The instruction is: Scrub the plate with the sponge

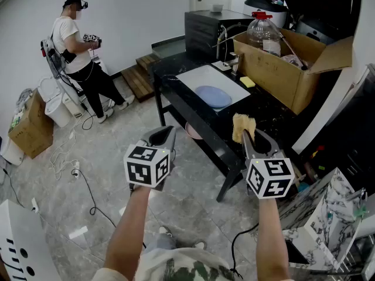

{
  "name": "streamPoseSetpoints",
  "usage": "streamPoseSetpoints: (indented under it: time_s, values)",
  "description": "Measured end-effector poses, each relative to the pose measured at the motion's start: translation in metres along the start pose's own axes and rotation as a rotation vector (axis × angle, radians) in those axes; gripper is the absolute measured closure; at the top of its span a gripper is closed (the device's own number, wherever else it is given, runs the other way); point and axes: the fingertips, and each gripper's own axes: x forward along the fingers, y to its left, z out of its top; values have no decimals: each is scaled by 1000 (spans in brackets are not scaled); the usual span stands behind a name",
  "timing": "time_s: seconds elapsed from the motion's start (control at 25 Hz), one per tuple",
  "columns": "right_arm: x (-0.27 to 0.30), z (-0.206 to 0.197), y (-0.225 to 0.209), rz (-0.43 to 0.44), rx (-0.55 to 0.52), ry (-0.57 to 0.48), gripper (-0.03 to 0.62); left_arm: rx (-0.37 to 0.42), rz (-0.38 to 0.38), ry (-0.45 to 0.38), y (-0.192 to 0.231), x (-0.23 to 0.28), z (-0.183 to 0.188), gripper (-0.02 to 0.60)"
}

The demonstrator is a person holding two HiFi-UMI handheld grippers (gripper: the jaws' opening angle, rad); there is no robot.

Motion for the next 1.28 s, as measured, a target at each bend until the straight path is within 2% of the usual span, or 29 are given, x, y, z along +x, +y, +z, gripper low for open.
streamPoseSetpoints:
  time_s: [0.36,0.68,1.0,1.12,1.28]
  values:
    - [21,-15,4,-9,5,21,522,15,-37,11,3,22,-5,584]
    - [80,-16,5,-50,-3,43,522,27,-81,9,44,70,2,584]
    - [165,-10,5,-131,-8,62,520,25,-183,-2,104,147,18,584]
    - [195,-7,8,-176,10,70,522,7,-244,2,125,172,23,583]
    - [228,-1,14,-228,26,71,522,27,-329,20,149,199,32,583]
